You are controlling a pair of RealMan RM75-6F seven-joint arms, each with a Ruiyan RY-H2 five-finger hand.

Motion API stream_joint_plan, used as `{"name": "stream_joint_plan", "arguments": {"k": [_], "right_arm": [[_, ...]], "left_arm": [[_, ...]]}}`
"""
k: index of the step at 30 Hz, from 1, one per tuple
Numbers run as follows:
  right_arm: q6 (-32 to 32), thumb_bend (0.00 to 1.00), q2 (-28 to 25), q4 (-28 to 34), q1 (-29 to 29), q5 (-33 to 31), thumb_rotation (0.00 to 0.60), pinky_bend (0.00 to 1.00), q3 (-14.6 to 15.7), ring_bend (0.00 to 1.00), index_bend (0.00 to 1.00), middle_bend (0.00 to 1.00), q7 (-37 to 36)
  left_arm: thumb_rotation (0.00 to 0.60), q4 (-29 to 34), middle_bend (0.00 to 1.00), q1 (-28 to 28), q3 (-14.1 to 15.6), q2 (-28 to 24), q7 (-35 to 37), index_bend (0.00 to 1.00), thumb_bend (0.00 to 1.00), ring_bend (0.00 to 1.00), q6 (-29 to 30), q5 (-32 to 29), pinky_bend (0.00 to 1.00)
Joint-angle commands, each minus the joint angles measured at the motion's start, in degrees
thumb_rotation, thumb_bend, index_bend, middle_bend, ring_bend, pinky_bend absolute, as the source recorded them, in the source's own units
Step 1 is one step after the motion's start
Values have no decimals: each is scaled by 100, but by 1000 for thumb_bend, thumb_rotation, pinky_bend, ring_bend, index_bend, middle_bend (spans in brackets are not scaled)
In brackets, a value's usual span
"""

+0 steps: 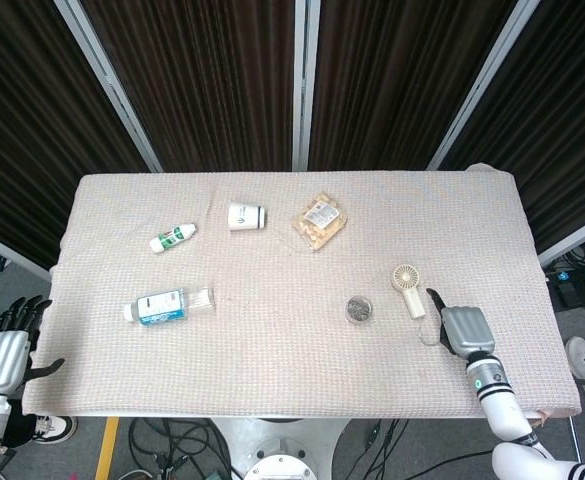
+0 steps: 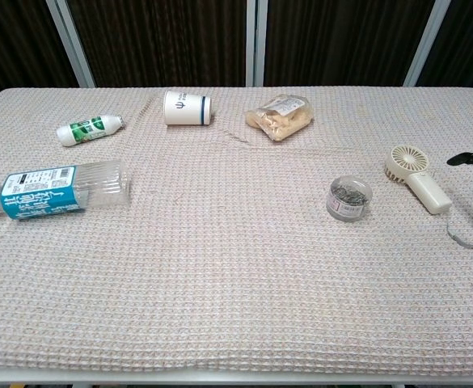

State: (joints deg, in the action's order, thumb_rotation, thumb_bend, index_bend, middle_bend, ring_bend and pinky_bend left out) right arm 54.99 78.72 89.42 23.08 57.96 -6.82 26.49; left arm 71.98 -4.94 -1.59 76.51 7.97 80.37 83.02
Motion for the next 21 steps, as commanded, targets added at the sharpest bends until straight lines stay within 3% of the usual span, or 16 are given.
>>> {"name": "stream_joint_plan", "arguments": {"k": [1,21], "right_arm": [[-42,1000,85,-68,68,-76,600,742,30,822,9,898,55],[83,1000,316,-167,343,-279,600,742,186,822,10,899,258]], "left_arm": [[600,-46,68,5,8,11,82,114,10,22,-36,-16,143],[600,-207,68,62,12,17,233,114,10,22,24,0,143]]}}
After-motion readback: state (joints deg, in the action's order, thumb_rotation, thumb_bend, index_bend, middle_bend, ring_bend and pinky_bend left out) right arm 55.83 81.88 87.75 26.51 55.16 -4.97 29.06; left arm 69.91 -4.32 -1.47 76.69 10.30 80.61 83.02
